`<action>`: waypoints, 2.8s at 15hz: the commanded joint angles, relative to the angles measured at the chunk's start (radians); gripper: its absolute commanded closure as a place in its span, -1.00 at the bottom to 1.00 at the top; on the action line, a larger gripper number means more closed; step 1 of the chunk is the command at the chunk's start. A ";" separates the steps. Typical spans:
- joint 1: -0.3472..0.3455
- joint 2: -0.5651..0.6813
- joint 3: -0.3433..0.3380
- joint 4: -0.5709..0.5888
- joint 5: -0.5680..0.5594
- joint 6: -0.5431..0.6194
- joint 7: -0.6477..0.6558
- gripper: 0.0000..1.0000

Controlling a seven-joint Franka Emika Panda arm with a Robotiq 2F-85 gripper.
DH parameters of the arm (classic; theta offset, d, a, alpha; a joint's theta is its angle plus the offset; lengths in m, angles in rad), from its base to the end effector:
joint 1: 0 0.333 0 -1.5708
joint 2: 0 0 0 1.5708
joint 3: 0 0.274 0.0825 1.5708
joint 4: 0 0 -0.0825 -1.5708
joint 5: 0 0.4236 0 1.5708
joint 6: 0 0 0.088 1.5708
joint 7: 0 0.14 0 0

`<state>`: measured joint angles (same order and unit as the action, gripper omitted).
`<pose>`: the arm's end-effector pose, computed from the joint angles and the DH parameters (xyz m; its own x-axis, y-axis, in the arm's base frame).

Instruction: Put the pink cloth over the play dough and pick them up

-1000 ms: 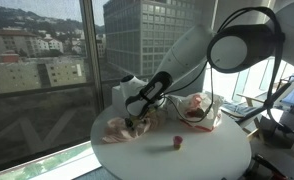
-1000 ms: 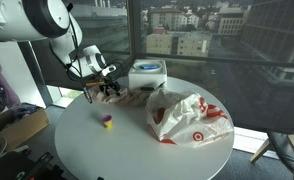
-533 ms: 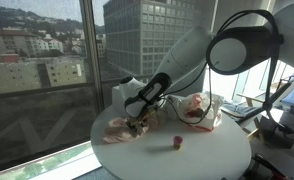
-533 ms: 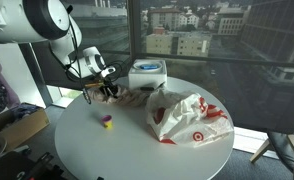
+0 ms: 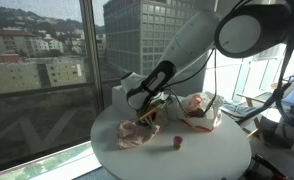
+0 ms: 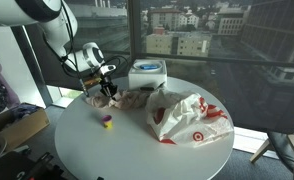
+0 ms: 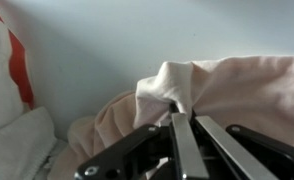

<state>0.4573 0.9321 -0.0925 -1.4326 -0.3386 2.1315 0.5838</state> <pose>0.6454 0.2245 0.0362 0.9985 0.0144 -0.0524 0.0341 -0.9170 0.3973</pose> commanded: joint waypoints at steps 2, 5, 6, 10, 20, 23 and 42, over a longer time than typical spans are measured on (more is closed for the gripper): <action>0.016 -0.263 0.005 -0.221 -0.005 -0.116 0.052 0.90; 0.003 -0.403 0.022 -0.303 -0.018 -0.191 0.075 0.90; -0.003 -0.441 0.028 -0.326 -0.022 -0.219 0.086 0.90; -0.059 -0.575 0.060 -0.458 0.000 -0.286 0.113 0.90; -0.181 -0.700 0.155 -0.641 0.087 -0.202 0.088 -0.69; -0.190 -0.720 0.182 -0.679 0.144 -0.025 0.087 -1.00; -0.178 -0.482 0.055 -0.890 0.142 0.637 0.064 -1.00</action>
<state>0.2555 0.4051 -0.0047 -2.3536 -0.2104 2.7609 0.6727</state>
